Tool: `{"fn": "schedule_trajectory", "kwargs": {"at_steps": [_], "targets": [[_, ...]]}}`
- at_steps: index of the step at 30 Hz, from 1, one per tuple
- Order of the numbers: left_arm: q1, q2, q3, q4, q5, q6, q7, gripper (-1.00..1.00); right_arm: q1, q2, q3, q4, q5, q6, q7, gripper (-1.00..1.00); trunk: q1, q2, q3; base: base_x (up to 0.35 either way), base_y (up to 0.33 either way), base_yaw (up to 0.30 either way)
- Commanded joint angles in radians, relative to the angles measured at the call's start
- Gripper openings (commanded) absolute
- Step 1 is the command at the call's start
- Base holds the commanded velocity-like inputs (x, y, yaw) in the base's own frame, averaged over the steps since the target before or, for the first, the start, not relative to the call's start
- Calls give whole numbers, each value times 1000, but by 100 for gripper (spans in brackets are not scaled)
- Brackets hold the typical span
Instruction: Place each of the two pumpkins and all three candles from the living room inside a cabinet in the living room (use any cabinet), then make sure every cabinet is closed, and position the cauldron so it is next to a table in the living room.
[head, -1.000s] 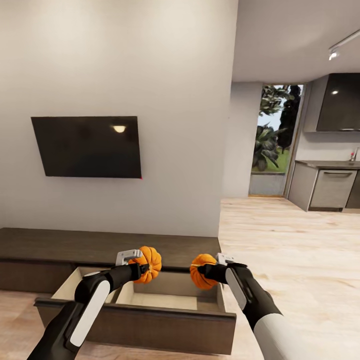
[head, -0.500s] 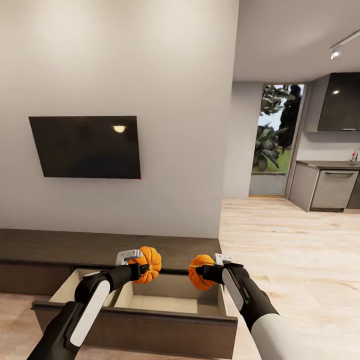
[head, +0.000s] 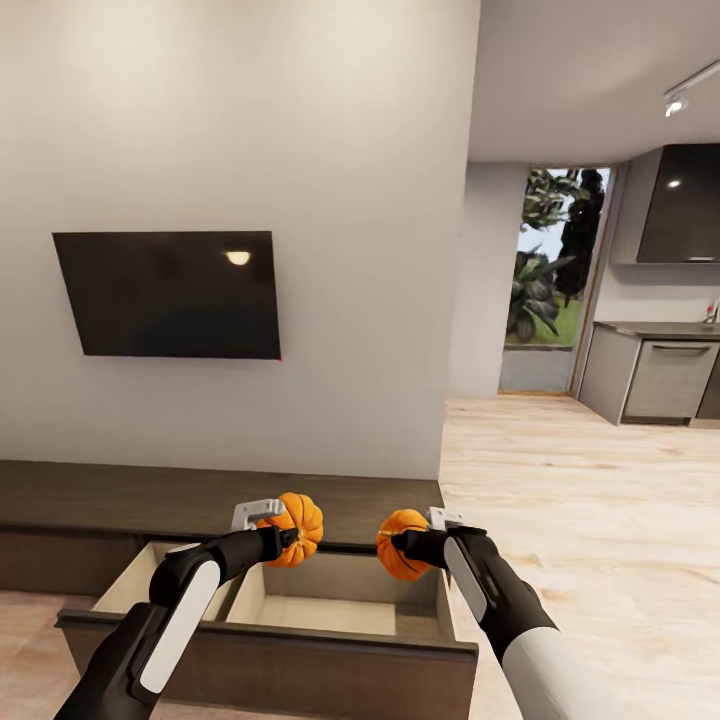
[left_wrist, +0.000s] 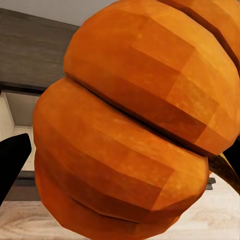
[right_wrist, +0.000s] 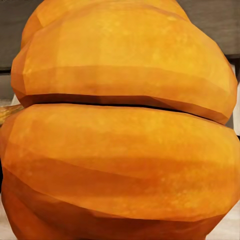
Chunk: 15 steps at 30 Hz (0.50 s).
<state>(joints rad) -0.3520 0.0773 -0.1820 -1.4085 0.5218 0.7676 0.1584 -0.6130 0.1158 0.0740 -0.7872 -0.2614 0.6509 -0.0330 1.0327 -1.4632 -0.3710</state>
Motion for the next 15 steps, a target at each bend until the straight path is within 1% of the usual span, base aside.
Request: {"fn": "schedule_trajectory", "kwargs": {"at_steps": [1,11,15], "targets": [[-1,1,-2,-1,11,2,10,-100,-1,0,1,-1,-5,4,-4,-100,0,-1,-1,2,0,0],[-1,2,-2,-1,9,3,9,-100,-1,1,1,-1,-5,4,-2,-100,0,-1,-1,0,0,0],[-1,2,-2,-1,9,4,9,-100,-1,1,1,-1,-6,4,-2,-100,15,-29,-14,0,0,0]]}}
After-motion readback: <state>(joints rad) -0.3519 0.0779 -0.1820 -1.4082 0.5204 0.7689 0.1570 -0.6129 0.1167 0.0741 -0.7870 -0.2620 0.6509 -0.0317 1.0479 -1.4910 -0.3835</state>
